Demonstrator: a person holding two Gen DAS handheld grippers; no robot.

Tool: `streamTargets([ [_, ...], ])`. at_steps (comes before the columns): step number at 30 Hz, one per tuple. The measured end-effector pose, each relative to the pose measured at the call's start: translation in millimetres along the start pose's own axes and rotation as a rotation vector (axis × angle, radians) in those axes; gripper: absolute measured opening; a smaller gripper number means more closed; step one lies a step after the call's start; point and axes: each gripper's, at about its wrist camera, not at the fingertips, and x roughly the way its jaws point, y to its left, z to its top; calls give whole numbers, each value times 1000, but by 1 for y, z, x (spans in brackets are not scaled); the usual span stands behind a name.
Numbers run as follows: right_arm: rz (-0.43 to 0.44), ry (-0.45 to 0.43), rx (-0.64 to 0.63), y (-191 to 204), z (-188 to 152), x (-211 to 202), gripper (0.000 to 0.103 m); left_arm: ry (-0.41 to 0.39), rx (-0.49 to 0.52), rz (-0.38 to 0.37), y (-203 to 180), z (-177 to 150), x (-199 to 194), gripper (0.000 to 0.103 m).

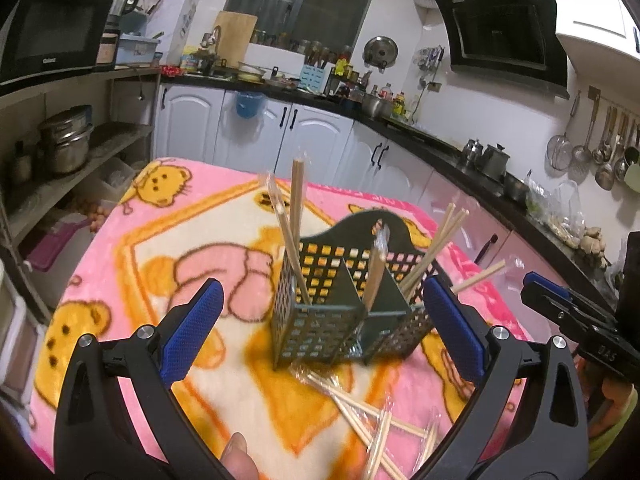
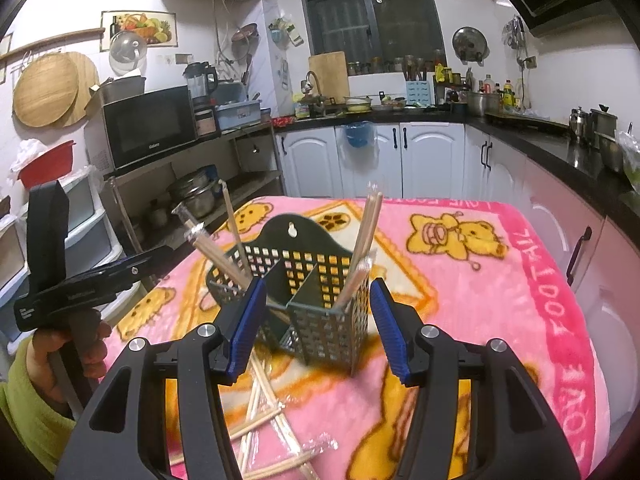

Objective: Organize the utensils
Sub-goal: 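Move both open tools down to the chopstick pile beside the caddy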

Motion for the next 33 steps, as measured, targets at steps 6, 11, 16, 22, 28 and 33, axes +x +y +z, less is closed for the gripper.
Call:
streamTargets([
  [6, 4, 26, 5, 2, -13, -2, 52, 27, 7, 0, -2, -11, 2, 92],
  [11, 8, 51, 6, 3, -23, -1, 52, 44, 17, -1, -4, -20, 1, 92],
  [16, 13, 71, 8, 3, -31, -1, 52, 69, 21, 1, -5, -27, 5, 92],
  [22, 14, 95, 8, 4, -41, 0, 52, 88, 25, 4, -6, -35, 5, 92],
  [28, 17, 129, 6, 4, -52, 2, 52, 111, 30, 7, -8, -43, 9, 92],
  [33, 23, 166, 12, 0, -63, 8, 52, 131, 35, 8, -11, -50, 17, 92],
])
